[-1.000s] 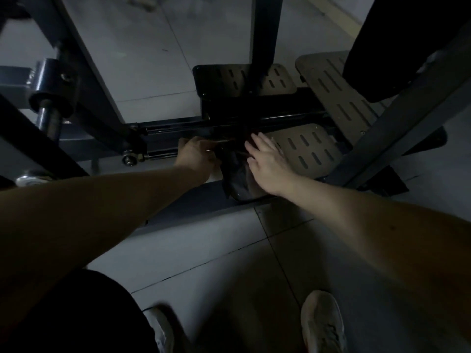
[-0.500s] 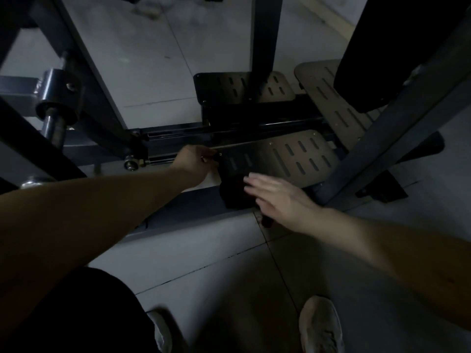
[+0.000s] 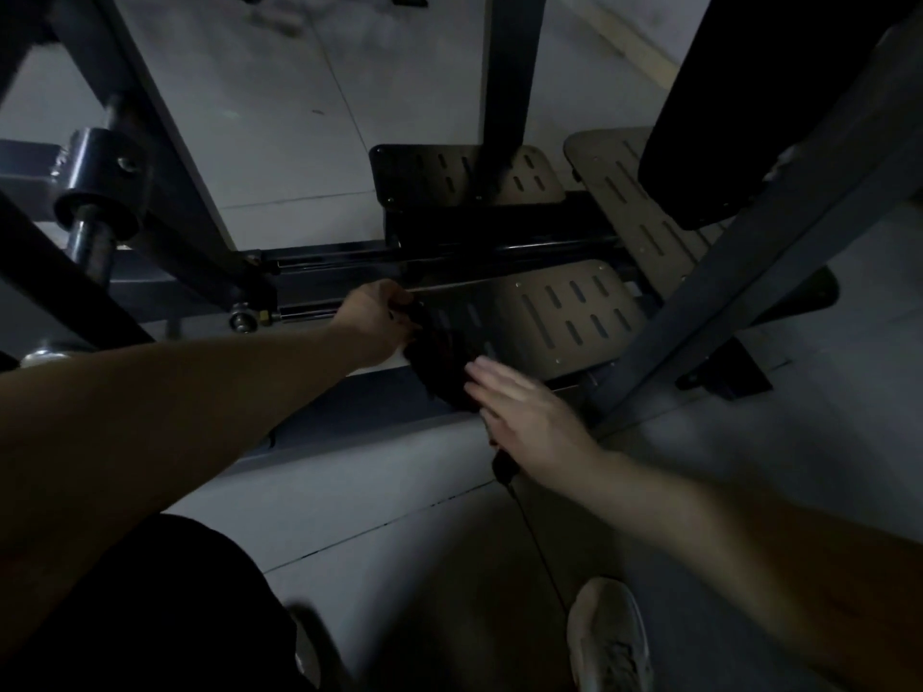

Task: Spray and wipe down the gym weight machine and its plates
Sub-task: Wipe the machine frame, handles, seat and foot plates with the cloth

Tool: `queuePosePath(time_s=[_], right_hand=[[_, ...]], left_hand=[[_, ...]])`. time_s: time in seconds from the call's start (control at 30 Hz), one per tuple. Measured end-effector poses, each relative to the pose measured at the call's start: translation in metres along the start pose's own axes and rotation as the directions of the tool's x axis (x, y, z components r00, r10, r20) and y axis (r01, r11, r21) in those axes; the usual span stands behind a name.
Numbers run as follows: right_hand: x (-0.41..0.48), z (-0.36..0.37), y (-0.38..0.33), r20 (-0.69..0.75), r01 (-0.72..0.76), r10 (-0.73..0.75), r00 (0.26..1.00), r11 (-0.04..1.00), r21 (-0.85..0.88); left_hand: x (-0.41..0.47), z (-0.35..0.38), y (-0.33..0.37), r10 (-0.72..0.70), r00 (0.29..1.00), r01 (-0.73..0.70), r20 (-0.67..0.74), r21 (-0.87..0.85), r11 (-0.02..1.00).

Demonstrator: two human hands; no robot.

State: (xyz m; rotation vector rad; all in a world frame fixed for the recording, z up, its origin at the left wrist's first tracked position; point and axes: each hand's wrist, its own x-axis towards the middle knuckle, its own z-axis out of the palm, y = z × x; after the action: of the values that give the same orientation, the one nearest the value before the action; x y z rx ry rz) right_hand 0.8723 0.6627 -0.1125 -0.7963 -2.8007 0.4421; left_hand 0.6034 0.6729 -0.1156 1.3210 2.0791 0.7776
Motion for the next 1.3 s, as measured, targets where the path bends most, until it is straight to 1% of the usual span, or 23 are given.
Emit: queuePosePath(time_s=[0.13,0.2,0.23,0.27,0.33,0.43,0.5,0.53,0.6,0.67,0.7,0.73,0.77,0.8,0.87,0.93,1.03,1.1,1.13,1.17,1.23,1.27,1.3], right_hand=[[0.021,-0.015,0.035,-0.129,-0.315,0.298,0.946,0.939,-0.139],[0.045,-0.013,0.030,-0.109,-0.501,0.491,0.864,0.861,-0.093],[0.056,-0.009,0.023,-0.110,-0.545,0.537,0.837,0.836,-0.061],[0.064,-0.002,0.015,-0.102,-0.541,0.535,0.839,0.840,-0.036],[0.067,0.010,-0.007,-0.091,-0.414,0.411,0.907,0.910,-0.025],[0.041,0.019,-0.037,0.062,-0.203,0.207,0.976,0.977,-0.068],[0.040,0.009,-0.027,0.067,-0.191,0.200,0.978,0.974,-0.118],[0.043,0.004,-0.013,0.036,-0.251,0.261,0.965,0.951,-0.180],[0.055,-0.005,0.026,-0.068,-0.489,0.490,0.869,0.829,-0.272],[0.070,-0.019,0.063,-0.152,-0.755,0.741,0.655,0.629,-0.188],[0.079,-0.023,0.072,-0.161,-0.829,0.813,0.559,0.547,-0.116],[0.090,-0.024,0.075,-0.160,-0.857,0.842,0.516,0.510,-0.080],[0.101,-0.023,0.071,-0.156,-0.849,0.834,0.528,0.521,-0.090],[0.109,-0.018,0.062,-0.141,-0.817,0.804,0.577,0.567,-0.110],[0.110,-0.005,0.028,-0.096,-0.670,0.663,0.742,0.728,-0.145],[0.086,0.007,-0.008,-0.011,-0.491,0.496,0.868,0.854,-0.172],[0.043,0.005,-0.032,0.120,-0.270,0.282,0.952,0.957,-0.105],[0.040,-0.004,-0.008,0.117,-0.239,0.262,0.958,0.954,-0.182],[0.047,-0.008,0.011,0.075,-0.296,0.323,0.943,0.922,-0.250],[0.056,-0.014,0.032,0.030,-0.396,0.423,0.906,0.869,-0.296],[0.075,-0.024,0.061,-0.039,-0.616,0.630,0.775,0.741,-0.266],[0.084,-0.024,0.067,-0.063,-0.679,0.687,0.724,0.694,-0.240],[0.092,-0.020,0.065,-0.087,-0.693,0.694,0.714,0.685,-0.224]], left_hand=[[-0.001,-0.001,0.006,-0.031,0.999,0.030,0.019,0.017,0.999],[-0.004,0.000,0.009,-0.019,1.000,0.019,0.010,0.016,1.000],[-0.005,-0.001,0.010,-0.009,1.000,0.009,0.000,0.017,1.000],[-0.005,-0.001,0.009,-0.005,1.000,0.005,-0.005,0.029,1.000],[-0.005,-0.001,0.007,-0.005,1.000,0.005,-0.005,0.062,0.998],[-0.006,0.001,0.007,0.012,1.000,-0.011,-0.016,0.055,0.998],[-0.006,0.000,0.007,0.013,1.000,-0.012,-0.022,0.046,0.999],[-0.007,0.000,0.008,0.003,1.000,-0.003,-0.016,0.033,0.999],[-0.008,0.002,0.009,-0.011,1.000,0.011,-0.011,-0.001,1.000],[-0.009,0.003,0.009,-0.010,1.000,0.010,-0.011,-0.017,1.000],[-0.010,0.002,0.009,-0.011,1.000,0.011,-0.010,-0.024,1.000],[-0.010,0.002,0.008,-0.013,1.000,0.013,-0.009,-0.029,1.000],[-0.010,0.001,0.008,-0.012,1.000,0.012,-0.011,-0.025,1.000],[-0.009,0.001,0.008,-0.010,1.000,0.010,-0.012,-0.028,1.000],[-0.010,0.000,0.009,-0.017,1.000,0.016,-0.021,-0.046,0.999],[-0.012,0.002,0.008,-0.017,0.999,0.015,-0.035,-0.070,0.997],[-0.013,0.002,0.006,0.001,0.999,-0.004,-0.043,-0.058,0.998],[-0.013,0.000,0.007,-0.002,0.999,-0.001,-0.038,-0.060,0.998],[-0.013,0.000,0.009,-0.009,1.000,0.007,-0.029,-0.075,0.997],[-0.013,-0.001,0.010,-0.020,1.000,0.018,-0.021,-0.087,0.996],[-0.013,-0.001,0.012,-0.030,0.999,0.028,-0.012,-0.098,0.995],[-0.014,-0.001,0.012,-0.034,0.999,0.033,-0.009,-0.100,0.994],[-0.014,-0.002,0.013,-0.034,0.999,0.033,-0.009,-0.099,0.995]])
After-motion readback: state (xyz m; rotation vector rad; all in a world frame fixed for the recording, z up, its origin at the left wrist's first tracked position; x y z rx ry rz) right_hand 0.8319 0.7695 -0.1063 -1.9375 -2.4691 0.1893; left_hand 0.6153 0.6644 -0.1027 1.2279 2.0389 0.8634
